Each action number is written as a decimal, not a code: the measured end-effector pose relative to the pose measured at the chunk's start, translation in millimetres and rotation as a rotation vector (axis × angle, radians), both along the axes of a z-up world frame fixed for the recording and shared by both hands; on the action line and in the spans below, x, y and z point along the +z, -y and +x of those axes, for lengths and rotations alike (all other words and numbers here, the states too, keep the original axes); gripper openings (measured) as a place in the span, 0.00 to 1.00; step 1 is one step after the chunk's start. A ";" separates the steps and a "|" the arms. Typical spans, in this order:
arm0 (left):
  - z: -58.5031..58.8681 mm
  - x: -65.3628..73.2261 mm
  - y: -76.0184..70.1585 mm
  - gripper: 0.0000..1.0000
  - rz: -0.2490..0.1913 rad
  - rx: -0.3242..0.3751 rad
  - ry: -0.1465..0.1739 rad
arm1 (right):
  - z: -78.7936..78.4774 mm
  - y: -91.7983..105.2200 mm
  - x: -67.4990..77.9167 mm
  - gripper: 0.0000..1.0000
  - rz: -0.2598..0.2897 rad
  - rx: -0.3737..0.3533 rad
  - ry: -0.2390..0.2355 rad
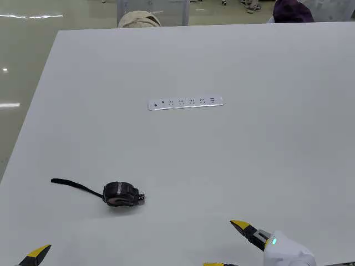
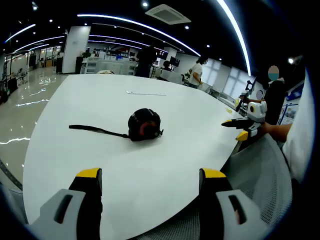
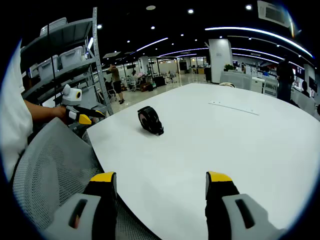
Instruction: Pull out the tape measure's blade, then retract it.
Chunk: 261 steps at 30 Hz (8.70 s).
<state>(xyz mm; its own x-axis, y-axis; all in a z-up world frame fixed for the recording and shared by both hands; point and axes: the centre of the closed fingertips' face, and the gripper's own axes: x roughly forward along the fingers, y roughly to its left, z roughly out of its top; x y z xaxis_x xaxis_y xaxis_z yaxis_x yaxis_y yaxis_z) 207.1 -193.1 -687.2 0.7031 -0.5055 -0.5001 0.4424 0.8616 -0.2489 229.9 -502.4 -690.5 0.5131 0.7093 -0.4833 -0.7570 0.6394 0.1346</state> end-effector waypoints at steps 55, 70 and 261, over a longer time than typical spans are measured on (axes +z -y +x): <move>19.9 -10.7 2.8 0.78 0.040 -0.050 0.004 | 7.4 -13.0 -11.0 0.66 0.029 0.040 -0.037; 45.3 -17.1 17.7 0.78 0.030 -0.118 0.004 | 28.1 -26.5 -17.6 0.66 0.055 0.058 -0.052; 159.8 -83.2 67.4 0.34 0.204 -0.653 -0.092 | 123.0 -152.3 -70.5 0.52 0.117 0.486 -0.006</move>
